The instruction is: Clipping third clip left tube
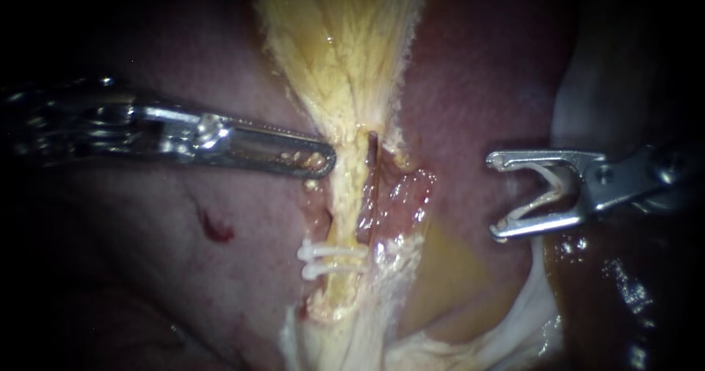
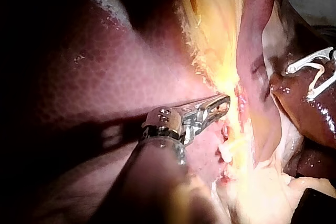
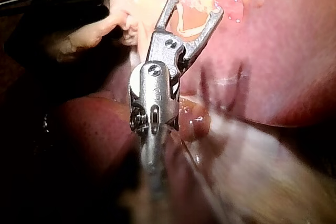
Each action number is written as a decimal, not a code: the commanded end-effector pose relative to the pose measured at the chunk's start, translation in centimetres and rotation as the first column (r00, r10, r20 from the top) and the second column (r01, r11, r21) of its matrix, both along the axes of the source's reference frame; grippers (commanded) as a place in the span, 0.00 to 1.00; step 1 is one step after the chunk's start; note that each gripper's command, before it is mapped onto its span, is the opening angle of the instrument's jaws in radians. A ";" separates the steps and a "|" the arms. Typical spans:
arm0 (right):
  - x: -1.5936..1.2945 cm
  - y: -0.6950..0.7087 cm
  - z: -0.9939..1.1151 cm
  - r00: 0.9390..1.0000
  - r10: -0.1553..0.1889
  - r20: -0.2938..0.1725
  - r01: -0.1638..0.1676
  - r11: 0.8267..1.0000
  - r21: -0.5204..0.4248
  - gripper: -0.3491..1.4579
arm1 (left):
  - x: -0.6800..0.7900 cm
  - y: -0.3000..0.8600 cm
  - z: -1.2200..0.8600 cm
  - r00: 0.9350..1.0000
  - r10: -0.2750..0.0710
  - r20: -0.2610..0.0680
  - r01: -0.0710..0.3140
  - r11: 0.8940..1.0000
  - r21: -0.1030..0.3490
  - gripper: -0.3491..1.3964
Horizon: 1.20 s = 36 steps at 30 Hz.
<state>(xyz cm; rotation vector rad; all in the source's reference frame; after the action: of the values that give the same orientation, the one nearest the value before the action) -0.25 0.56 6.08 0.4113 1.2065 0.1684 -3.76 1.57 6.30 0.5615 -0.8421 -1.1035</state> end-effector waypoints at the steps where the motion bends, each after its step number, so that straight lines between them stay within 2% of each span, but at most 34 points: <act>1: 0.00 0.00 0.00 1.000 0.000 0.000 0.000 1.000 0.000 0.47 | 0.01 0.01 -0.02 1.000 0.001 0.001 -0.001 1.000 0.001 0.00; 3: 0.00 0.00 0.00 1.000 0.000 0.000 0.000 1.000 0.000 0.47 | 0.05 0.03 -0.06 1.000 0.003 0.003 -0.003 1.000 0.003 0.00; 7: 0.00 0.01 0.00 1.000 0.000 0.000 0.000 1.000 0.000 0.47 | 0.23 0.14 -0.23 1.000 0.000 -0.001 0.000 1.000 0.007 0.00; 13: 0.00 0.01 0.00 1.000 0.000 0.000 0.000 1.000 0.000 0.47 | 0.54 0.33 -0.57 0.999 -0.040 -0.002 0.040 0.999 -0.003 0.00; 17: 0.01 0.01 0.00 1.000 0.001 0.001 -0.001 1.000 0.000 0.47 | 0.67 0.41 -0.71 0.998 -0.058 0.004 0.058 0.998 -0.007 0.00; 20: 0.02 0.01 0.00 1.000 0.001 0.001 -0.001 1.000 0.000 0.47 | 0.71 0.43 -0.74 0.998 -0.067 0.002 0.067 0.998 -0.004 0.00; 28: 0.11 -0.02 0.01 1.000 -0.007 -0.009 0.008 1.000 0.004 0.47 | 0.71 0.43 -0.73 0.998 -0.067 0.002 0.067 0.998 -0.005 0.00; 36: 0.66 -0.17 0.13 0.999 -0.026 -0.032 0.026 1.000 0.013 0.47 | 0.70 0.41 -0.72 0.998 -0.068 0.001 0.068 0.998 -0.006 0.00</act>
<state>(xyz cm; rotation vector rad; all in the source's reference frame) 0.49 0.38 6.24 0.4424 1.2350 0.1462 -3.06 1.98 5.59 0.5328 -0.8714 -1.1625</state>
